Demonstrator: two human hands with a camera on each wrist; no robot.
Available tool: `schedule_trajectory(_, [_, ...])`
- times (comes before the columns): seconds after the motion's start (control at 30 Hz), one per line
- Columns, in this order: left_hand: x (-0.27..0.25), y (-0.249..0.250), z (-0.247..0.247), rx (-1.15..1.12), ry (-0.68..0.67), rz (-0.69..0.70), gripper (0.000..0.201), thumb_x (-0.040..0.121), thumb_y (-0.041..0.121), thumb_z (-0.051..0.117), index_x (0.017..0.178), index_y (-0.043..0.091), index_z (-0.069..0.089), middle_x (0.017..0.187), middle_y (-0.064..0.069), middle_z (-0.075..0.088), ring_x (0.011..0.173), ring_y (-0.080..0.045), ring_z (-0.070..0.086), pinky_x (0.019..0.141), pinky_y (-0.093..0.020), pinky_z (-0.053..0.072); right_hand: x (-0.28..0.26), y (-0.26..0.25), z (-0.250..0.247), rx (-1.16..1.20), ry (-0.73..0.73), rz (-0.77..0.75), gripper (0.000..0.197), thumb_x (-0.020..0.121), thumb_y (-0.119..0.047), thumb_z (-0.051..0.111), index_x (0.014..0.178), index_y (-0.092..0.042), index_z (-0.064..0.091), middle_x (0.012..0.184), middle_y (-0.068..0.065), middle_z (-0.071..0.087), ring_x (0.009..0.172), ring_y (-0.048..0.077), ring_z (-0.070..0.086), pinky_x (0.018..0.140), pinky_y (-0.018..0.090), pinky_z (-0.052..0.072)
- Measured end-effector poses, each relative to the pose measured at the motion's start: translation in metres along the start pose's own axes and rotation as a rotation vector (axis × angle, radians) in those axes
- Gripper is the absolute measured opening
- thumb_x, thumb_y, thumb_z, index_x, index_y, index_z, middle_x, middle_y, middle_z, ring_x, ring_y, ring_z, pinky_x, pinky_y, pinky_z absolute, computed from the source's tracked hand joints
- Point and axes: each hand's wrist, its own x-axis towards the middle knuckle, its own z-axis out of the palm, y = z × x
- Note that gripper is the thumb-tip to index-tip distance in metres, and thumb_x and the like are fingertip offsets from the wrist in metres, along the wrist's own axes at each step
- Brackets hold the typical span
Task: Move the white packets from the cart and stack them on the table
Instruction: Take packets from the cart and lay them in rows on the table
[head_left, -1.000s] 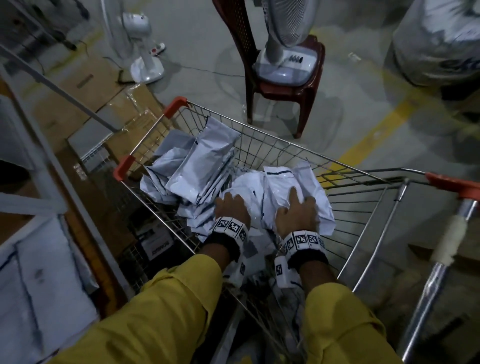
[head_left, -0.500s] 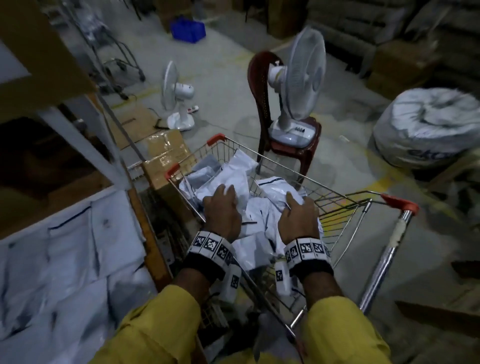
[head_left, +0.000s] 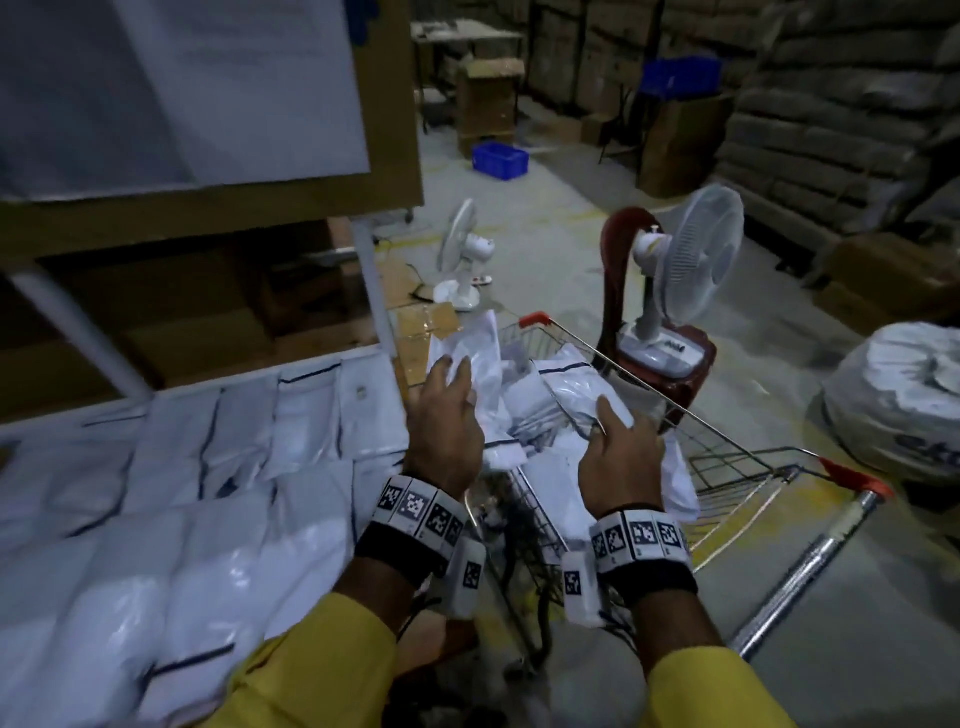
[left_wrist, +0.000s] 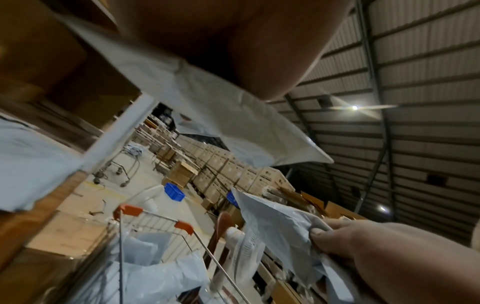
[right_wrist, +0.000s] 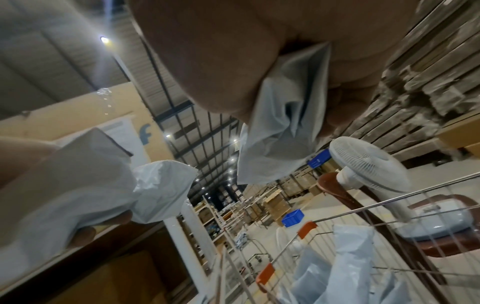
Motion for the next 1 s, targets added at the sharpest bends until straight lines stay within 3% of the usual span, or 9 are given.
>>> schedule_trajectory(0.07, [-0.012,-0.012,-0.020,0.011,0.048,-0.024,0.045,0.101,0.006,0.044,0.145,0.010,0.049,0.155,-0.013,0.039,0.133,-0.040,0.043,0.104,-0.032,0.022,-0.008,-0.014,-0.001,0.010,-0.030,-0.042,0.048,0.098,-0.011,0.050,0.145,-0.021,0.053,0.132,0.029,0.046,0.126,0.046,0.040,0.104,0.045,0.034])
schedule_trajectory(0.2, [-0.046,-0.036,-0.054,0.040,0.117,-0.111,0.044,0.104,0.010,0.041,0.147,0.011,0.048,0.157,-0.011,0.038,0.135,-0.039,0.040,0.109,-0.037,0.025,-0.030,-0.033,0.000,0.009,-0.098,-0.105,0.047,0.098,-0.015,0.049,0.144,-0.024,0.052,0.139,0.029,0.043,0.129,0.047,0.039,0.107,0.048,0.035])
schedule_trajectory(0.3, [-0.077,-0.056,-0.079,0.063,0.149,-0.185,0.044,0.104,0.013,0.039,0.148,0.014,0.047,0.158,-0.009,0.037,0.136,-0.037,0.038,0.110,-0.035,0.026,-0.055,-0.039,0.002,0.049,-0.134,-0.140,0.045,0.099,-0.016,0.048,0.143,-0.023,0.054,0.137,0.030,0.044,0.126,0.048,0.040,0.107,0.051,0.036])
schedule_trajectory(0.43, [-0.116,-0.087,-0.113,0.087,0.187,-0.240,0.049,0.100,0.019,0.033,0.145,0.009,0.051,0.155,-0.014,0.041,0.136,-0.040,0.040,0.110,-0.035,0.023,-0.089,-0.049,0.011,0.051,-0.203,-0.151,0.045,0.099,-0.015,0.049,0.142,-0.023,0.055,0.139,0.029,0.043,0.123,0.049,0.041,0.103,0.052,0.037])
schedule_trajectory(0.6, [-0.141,-0.133,-0.156,0.138,0.256,-0.347,0.042,0.104,0.008,0.043,0.145,0.009,0.051,0.157,-0.013,0.038,0.138,-0.039,0.037,0.109,-0.031,0.021,-0.103,-0.080,0.035,0.031,-0.239,-0.205,0.045,0.097,-0.017,0.050,0.141,-0.023,0.056,0.140,0.029,0.045,0.123,0.051,0.044,0.101,0.052,0.041])
schedule_trajectory(1.0, [-0.086,-0.284,-0.267,0.194,0.278,-0.442,0.042,0.107,0.014,0.039,0.148,0.010,0.048,0.160,-0.011,0.034,0.141,-0.039,0.030,0.115,-0.041,0.023,-0.066,-0.207,0.138,0.004,-0.200,-0.129,0.041,0.101,-0.026,0.047,0.141,-0.027,0.056,0.139,0.036,0.041,0.123,0.054,0.043,0.105,0.056,0.038])
